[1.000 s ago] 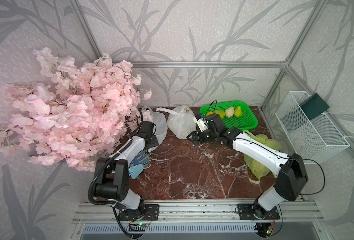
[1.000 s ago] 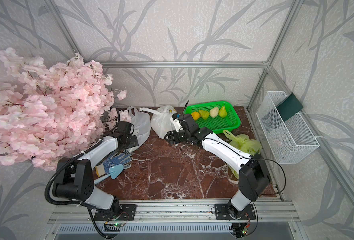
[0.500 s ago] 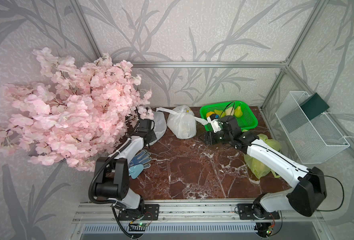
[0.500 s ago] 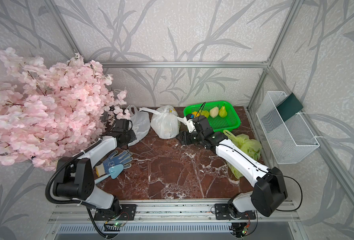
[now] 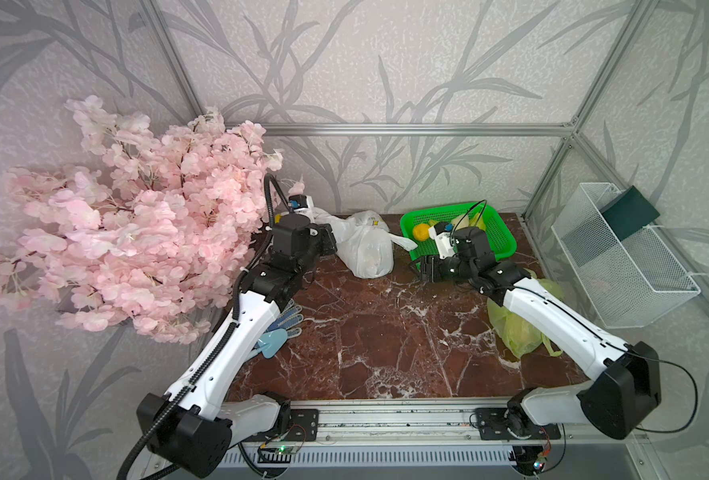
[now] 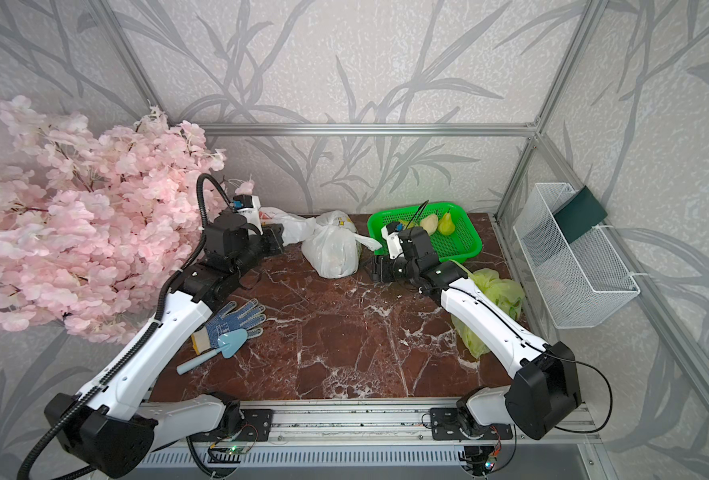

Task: Place the pears into plastic bags & tie knots
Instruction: Pick up the plastic bag at the center of the board, then place the plastic bag at the center of the board, then pick up the plastic bag at the center of the board.

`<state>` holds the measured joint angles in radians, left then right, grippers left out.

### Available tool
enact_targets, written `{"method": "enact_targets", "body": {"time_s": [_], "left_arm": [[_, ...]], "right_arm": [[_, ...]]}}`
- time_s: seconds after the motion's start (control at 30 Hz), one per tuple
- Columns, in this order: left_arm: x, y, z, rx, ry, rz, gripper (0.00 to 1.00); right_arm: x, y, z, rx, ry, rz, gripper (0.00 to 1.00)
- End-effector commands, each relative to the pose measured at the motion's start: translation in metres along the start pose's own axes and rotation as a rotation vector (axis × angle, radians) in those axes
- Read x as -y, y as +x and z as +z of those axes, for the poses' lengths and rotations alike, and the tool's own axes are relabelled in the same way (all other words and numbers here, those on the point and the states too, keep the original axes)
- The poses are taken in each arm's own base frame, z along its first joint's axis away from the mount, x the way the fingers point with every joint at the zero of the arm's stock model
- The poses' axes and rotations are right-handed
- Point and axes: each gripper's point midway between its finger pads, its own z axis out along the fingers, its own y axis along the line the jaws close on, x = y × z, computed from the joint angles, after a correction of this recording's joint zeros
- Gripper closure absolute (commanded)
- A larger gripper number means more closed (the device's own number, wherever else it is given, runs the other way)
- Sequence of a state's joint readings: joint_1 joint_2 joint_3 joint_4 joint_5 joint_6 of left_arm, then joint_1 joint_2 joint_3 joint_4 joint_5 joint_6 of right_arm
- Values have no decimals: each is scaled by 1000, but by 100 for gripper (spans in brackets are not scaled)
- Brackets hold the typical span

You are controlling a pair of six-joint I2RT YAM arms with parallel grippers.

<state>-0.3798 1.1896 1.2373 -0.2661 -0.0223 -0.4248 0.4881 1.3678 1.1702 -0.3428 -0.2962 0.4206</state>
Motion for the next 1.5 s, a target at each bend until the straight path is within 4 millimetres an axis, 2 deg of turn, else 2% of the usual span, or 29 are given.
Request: {"method": "enact_targets", "body": {"time_s": [0.0,0.07,0.17,0.23,0.33,0.43,0.47,0.53,0.57,0.6,0.7,0.83,0.93,1.1,1.2,1.37,1.47], "left_arm": [[48,-19,-18,79,148,37,100],[77,-1,-20,43,236,53,100],[120,49,-23,-41,368,89,100],[142,97,-24,-120,437,132,100],[163,173,-24,-288,530,181,98],[160,233,-24,-442,566,216,86],[156,245,-25,-480,566,218,80],[145,266,-30,-546,574,250,59],[140,271,-33,-576,569,256,52],[131,275,-37,-615,556,254,48],[103,266,-47,-660,484,213,43],[62,236,-56,-604,418,71,42],[36,218,-61,-546,378,4,40],[-11,212,-49,-553,188,-13,44],[-26,204,-42,-535,121,-44,46],[-39,194,-39,-505,69,-39,46],[-43,190,-40,-491,61,-32,47]], "right_arm": [[7,-13,-18,61,14,39,33],[14,-19,-25,83,22,67,33],[29,-27,-33,116,47,112,32],[38,-31,-37,128,58,142,31],[47,-34,-40,129,66,156,28],[51,-34,-37,112,79,122,24],[51,-32,-34,90,79,109,24],[51,-24,-25,23,76,70,23],[51,-20,-20,-11,79,50,23],[50,-14,-14,-50,92,16,22],[44,3,0,-148,151,-104,21],[29,15,21,-229,192,-213,19],[23,16,44,-252,213,-210,20],[-1,19,90,-259,202,-196,19],[-13,31,115,-290,229,-198,19],[3,52,157,-348,365,-141,20],[11,61,178,-328,435,-118,23]]}}
